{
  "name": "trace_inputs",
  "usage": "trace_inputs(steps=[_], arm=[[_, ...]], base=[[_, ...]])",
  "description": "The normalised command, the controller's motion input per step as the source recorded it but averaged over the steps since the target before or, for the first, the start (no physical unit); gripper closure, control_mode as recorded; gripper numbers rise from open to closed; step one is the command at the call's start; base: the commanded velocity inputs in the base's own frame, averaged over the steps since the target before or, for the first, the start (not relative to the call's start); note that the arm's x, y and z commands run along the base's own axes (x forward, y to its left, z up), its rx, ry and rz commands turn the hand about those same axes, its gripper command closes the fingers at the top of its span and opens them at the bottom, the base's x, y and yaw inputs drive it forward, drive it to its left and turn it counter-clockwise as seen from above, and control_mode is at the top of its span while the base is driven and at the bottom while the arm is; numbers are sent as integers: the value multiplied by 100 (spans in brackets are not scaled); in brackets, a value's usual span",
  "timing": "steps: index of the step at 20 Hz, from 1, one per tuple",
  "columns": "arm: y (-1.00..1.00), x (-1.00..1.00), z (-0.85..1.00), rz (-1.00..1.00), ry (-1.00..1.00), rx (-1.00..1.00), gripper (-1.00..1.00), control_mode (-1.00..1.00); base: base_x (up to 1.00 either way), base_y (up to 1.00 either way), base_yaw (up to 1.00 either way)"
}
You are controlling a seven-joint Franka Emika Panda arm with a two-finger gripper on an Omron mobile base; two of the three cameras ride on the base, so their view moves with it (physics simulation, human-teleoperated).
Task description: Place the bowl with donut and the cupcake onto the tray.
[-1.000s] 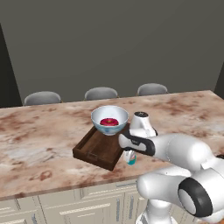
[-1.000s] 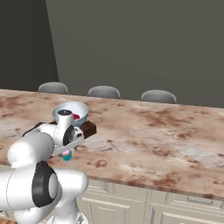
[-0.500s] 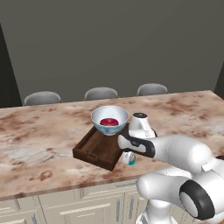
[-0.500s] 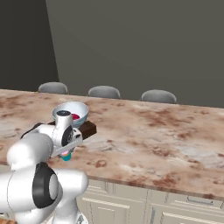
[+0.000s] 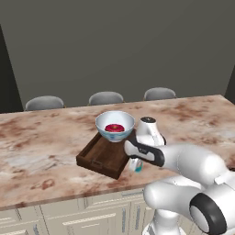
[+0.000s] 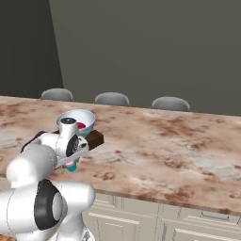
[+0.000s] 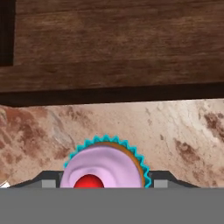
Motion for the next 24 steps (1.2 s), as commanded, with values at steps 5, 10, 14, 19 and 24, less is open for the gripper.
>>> trace_inputs(steps=[5, 10, 14, 19, 24], arm=[[-20, -16, 51, 0, -16, 8, 100, -100], [-7, -24, 55, 0, -8, 8, 100, -100], [1, -21, 40, 0, -3, 8, 100, -100], [12, -10, 26, -3, -7, 8, 100, -100], [12, -6, 25, -13, -3, 6, 100, -100]], base=[[0, 0, 0], [0, 0, 0], [0, 0, 0], [0, 0, 0], [0, 0, 0]])
